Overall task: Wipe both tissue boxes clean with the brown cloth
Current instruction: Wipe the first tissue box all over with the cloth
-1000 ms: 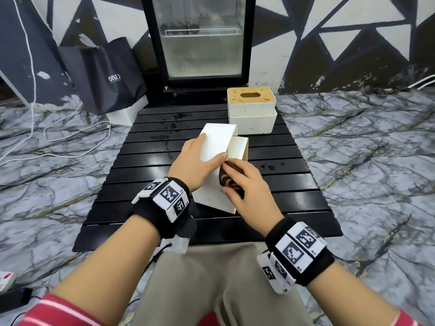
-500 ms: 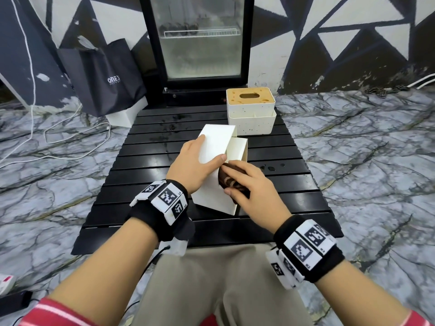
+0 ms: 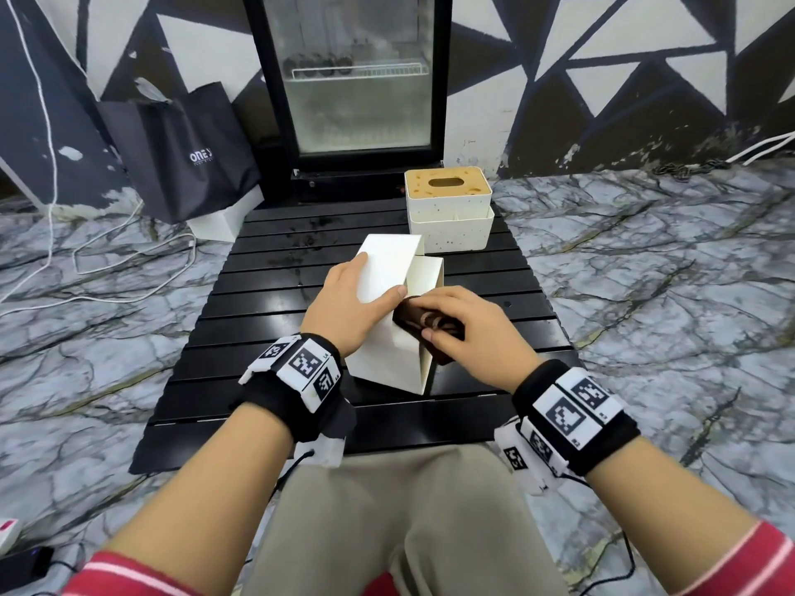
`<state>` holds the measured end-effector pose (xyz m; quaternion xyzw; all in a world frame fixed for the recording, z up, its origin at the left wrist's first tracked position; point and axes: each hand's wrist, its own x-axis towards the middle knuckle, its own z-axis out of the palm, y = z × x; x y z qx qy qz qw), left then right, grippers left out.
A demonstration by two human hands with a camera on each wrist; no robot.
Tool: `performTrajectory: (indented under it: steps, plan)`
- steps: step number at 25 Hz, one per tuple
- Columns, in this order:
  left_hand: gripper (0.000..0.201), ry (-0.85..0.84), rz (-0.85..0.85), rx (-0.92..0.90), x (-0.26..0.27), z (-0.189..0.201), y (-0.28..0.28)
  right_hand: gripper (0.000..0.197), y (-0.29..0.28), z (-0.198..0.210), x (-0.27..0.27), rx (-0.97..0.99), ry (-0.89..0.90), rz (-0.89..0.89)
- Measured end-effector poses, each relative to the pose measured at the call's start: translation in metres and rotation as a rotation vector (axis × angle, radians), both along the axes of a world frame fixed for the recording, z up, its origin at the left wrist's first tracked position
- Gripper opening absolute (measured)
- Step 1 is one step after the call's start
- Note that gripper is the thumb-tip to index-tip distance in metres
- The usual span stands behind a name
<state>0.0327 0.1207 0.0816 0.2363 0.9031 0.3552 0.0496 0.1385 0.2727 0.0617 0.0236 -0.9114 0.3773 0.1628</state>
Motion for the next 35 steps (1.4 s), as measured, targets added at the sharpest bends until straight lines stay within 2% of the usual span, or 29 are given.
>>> performTrajectory:
  steps: [4, 7, 10, 14, 21, 23, 26, 27, 31, 35]
  plan:
    - [0.075, -0.005, -0.012, 0.003, 0.002, 0.002, 0.0, 0.037, 0.022, 0.001, 0.003, -0.062, 0.003, -0.113]
    - [0.079, -0.019, -0.018, -0.001, 0.001, 0.001, -0.001, 0.036, 0.032, -0.011, 0.007, -0.091, -0.063, -0.18]
    - [0.092, -0.03, -0.028, -0.008, 0.0, 0.0, -0.002, 0.033, 0.037, -0.03, 0.006, 0.023, -0.218, -0.159]
    - [0.096, -0.026, -0.032, -0.009, -0.004, -0.003, -0.001, 0.034, 0.039, -0.046, 0.003, 0.241, -0.449, -0.086]
    - [0.087, -0.035, -0.028, -0.014, -0.004, -0.003, -0.002, 0.043, 0.04, -0.042, 0.004, 0.293, -0.577, -0.057]
    - [0.082, -0.061, -0.065, 0.014, -0.006, 0.0, -0.006, 0.045, 0.038, -0.028, 0.007, 0.258, -0.504, -0.072]
    - [0.063, -0.109, -0.103, 0.016, -0.016, 0.01, -0.017, 0.036, 0.02, 0.001, 0.007, 0.126, -0.155, -0.076]
    - [0.056, -0.094, -0.108, -0.015, -0.02, 0.013, -0.02, 0.035, 0.011, 0.01, 0.005, 0.108, -0.09, -0.05]
    - [0.044, -0.072, -0.163, -0.141, -0.027, 0.016, -0.029, 0.037, -0.025, 0.015, -0.008, 0.178, -0.026, 0.036]
    - [0.042, 0.031, -0.123, -0.182, -0.028, 0.007, -0.045, 0.042, -0.022, 0.012, -0.007, 0.307, -0.052, -0.041]
